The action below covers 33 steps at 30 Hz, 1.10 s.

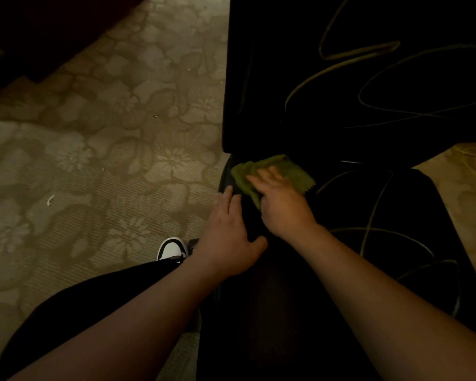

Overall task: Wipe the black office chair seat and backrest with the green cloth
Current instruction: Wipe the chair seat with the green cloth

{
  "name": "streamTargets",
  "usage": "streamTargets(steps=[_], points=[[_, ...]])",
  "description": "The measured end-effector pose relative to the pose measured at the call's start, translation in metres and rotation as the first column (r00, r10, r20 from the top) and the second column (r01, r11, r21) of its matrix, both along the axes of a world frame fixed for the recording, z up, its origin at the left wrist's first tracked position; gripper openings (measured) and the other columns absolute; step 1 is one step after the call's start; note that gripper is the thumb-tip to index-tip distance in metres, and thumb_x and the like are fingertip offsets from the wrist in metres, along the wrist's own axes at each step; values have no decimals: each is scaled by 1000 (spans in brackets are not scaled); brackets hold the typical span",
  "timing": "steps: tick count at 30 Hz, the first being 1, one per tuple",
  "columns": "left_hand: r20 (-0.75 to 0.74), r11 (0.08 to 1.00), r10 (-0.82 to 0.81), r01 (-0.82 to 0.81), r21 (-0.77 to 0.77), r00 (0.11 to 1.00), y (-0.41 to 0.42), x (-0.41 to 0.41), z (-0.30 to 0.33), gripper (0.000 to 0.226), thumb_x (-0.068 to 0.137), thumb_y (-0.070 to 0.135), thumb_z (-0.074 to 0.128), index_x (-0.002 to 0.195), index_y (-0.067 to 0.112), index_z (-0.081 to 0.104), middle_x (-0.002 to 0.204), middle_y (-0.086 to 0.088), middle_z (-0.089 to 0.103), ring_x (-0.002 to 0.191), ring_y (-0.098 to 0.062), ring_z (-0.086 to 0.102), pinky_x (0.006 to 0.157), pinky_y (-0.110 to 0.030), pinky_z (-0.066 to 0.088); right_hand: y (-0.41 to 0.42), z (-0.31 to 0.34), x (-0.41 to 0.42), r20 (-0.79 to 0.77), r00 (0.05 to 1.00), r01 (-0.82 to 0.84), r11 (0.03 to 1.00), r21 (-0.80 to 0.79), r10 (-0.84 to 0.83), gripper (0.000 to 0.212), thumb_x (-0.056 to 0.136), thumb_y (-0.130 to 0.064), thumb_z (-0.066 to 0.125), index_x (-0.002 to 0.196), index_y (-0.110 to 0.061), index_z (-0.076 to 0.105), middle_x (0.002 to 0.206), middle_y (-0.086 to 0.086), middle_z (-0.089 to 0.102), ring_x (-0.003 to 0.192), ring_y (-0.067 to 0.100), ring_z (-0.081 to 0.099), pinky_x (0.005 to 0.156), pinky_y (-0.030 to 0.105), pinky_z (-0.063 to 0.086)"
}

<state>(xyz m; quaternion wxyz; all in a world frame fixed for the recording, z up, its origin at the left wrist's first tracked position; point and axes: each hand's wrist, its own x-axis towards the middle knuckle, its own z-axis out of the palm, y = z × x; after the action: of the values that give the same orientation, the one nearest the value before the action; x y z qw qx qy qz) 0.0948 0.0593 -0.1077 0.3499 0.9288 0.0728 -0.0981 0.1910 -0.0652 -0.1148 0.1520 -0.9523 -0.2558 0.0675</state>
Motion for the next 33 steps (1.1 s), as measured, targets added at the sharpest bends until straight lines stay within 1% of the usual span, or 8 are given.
streamTargets(steps=[2,4,11,17,20,24,27,33], points=[[40,1000,22,-21,-23,999,-6,1,-3,108,81,57,62,161,13,3,170,-6,-6,156,-22,-8,126,-47,14,3,3,1,-50,990,-129,991,38,131,58,94,-4,40,148,-27,37,159,-2,27,148,16,14,121,31,7],[39,1000,23,-22,-18,999,-10,0,-4,107,85,55,61,161,13,-3,169,-6,-12,155,-21,-14,127,-47,8,-1,4,10,-47,988,-146,988,52,148,57,96,-5,38,146,-30,40,158,-4,29,148,13,15,120,28,8],[-17,998,-24,25,58,1000,-8,-1,-7,107,92,65,53,160,13,-10,165,-2,-29,151,-19,-28,126,-41,-5,-15,-6,38,30,978,207,978,-40,-205,63,93,-11,49,151,-27,29,161,2,23,148,21,16,120,39,19],[14,984,-52,49,172,999,-14,0,-14,111,90,77,38,158,11,-20,164,-9,-32,149,-23,-34,126,-45,-5,-8,0,19,-49,982,-180,983,45,182,56,97,-8,41,147,-33,39,159,-5,28,148,12,13,121,31,9],[-10,976,-76,77,203,997,-13,0,-13,112,89,80,36,158,11,-19,163,-8,-34,149,-22,-33,125,-42,-8,-20,-2,34,-6,997,-76,996,42,77,56,97,-9,41,147,-34,38,158,-5,29,148,13,16,121,33,14],[7,959,-79,74,273,997,-13,3,-12,108,89,81,32,160,13,-14,166,-8,-28,150,-24,-30,124,-43,-10,-43,-13,52,-22,980,196,981,10,-196,60,96,-11,43,151,-32,31,160,0,25,148,18,16,120,39,18],[24,950,-69,59,308,997,-18,4,-10,102,91,78,34,161,15,-6,169,-7,-16,154,-29,-19,126,-48,-2,-49,-16,48,14,965,263,964,-49,-262,65,93,-11,49,152,-28,28,161,3,23,148,23,16,120,41,19],[59,957,-59,40,289,997,-25,10,-10,92,92,68,49,160,18,12,167,-10,5,151,-32,6,123,-47,19,-37,1,1,-29,997,-73,997,16,74,60,95,-7,40,150,-29,33,160,-2,25,149,17,12,122,35,11]])
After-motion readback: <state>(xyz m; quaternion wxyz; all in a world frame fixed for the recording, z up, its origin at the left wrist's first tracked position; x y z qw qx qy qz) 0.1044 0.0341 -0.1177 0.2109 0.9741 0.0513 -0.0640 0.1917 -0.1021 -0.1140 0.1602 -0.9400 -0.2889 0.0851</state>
